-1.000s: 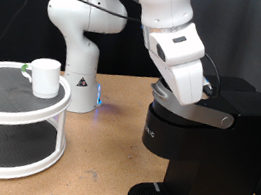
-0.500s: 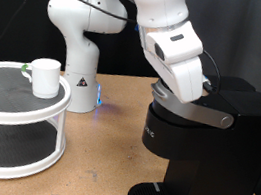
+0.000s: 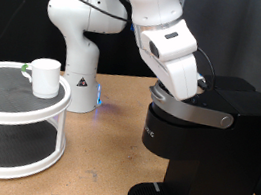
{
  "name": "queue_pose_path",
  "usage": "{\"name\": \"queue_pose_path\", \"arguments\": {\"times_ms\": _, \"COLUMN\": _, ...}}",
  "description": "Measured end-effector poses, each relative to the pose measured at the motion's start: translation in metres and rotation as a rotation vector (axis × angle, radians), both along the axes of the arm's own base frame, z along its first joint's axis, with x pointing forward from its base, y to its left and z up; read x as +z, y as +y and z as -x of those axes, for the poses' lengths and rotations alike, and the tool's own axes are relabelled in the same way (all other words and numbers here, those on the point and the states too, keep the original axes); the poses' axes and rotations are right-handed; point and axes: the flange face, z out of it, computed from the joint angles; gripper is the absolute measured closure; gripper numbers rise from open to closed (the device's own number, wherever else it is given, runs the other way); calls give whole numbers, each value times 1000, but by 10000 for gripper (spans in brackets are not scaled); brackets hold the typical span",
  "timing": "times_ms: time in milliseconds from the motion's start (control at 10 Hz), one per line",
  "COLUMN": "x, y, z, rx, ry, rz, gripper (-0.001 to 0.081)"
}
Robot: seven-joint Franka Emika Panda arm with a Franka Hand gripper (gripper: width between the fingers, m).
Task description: Make a cup of coffee with the keurig machine
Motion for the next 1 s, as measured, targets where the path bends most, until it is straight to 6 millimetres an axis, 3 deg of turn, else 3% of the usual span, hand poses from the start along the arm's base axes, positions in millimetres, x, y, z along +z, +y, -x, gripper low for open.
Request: {"name": "queue_pose_path", "arguments": {"times_ms": 1000, "x": -2, "y": -20, "z": 16, "rx": 2, "ry": -26, "rz": 11, "gripper": 801}}
